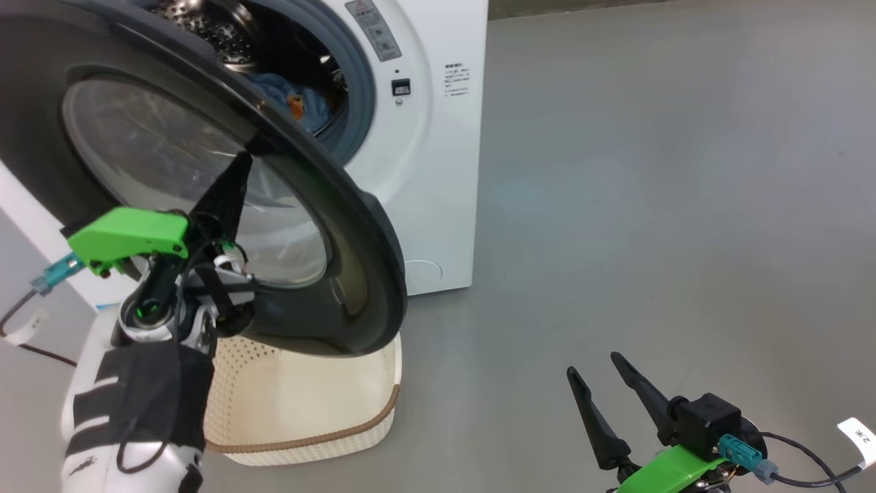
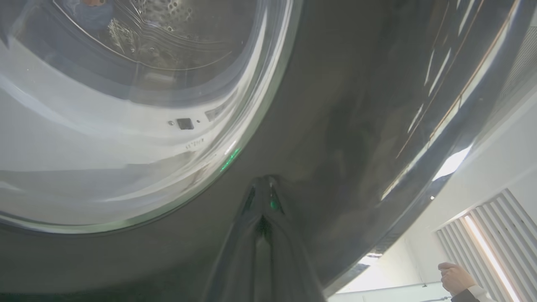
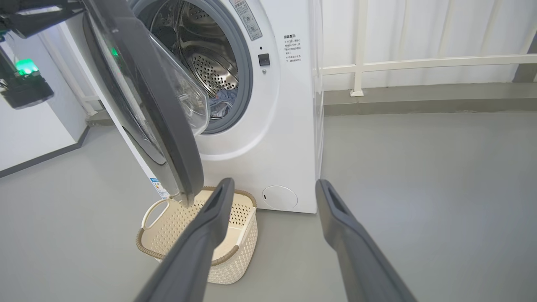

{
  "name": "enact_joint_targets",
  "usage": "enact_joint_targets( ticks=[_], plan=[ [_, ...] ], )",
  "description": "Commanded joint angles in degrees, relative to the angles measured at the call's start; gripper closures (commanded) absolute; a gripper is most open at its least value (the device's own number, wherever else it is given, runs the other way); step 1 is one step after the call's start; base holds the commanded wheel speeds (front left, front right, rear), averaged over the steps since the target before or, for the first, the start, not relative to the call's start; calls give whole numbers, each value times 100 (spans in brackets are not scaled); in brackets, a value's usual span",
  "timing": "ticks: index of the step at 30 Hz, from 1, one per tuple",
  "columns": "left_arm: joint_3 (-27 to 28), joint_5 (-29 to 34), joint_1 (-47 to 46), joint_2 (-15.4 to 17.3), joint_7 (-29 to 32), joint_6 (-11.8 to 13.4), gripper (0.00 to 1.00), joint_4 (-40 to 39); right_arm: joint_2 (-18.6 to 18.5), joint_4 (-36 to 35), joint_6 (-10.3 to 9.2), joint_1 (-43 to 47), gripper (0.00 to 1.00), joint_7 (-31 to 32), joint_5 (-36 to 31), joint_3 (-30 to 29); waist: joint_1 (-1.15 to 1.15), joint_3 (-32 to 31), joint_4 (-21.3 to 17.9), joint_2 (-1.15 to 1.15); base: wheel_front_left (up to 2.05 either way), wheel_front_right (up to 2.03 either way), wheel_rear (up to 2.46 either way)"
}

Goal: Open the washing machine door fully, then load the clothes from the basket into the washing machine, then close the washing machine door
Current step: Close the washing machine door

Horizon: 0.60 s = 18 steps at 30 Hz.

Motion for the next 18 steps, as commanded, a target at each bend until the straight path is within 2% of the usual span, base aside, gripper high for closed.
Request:
enact_joint_targets(
  ticks=[1, 5, 11, 18],
  plan=[
    [77, 70, -332, 112, -30, -62, 100, -142, 9, -135, 9, -86, 0, -27, 53, 105, 0, 11, -47, 0, 0, 0, 0],
    [-31, 189, -443, 112, -291, -63, 100, 8, 20, -131, 9, -85, 0, -27, 50, 85, 0, 16, -89, 0, 0, 0, 0],
    [-250, 53, -455, 112, -498, -64, 100, 51, 42, -121, 9, -92, 0, -27, 48, 68, 0, 8, -83, 0, 0, 0, 0],
    [-541, 591, -185, 236, -713, -64, 100, -183, 66, -163, 9, -50, 0, -27, 40, -18, 0, 3, -6, 0, 0, 0, 0]
  ],
)
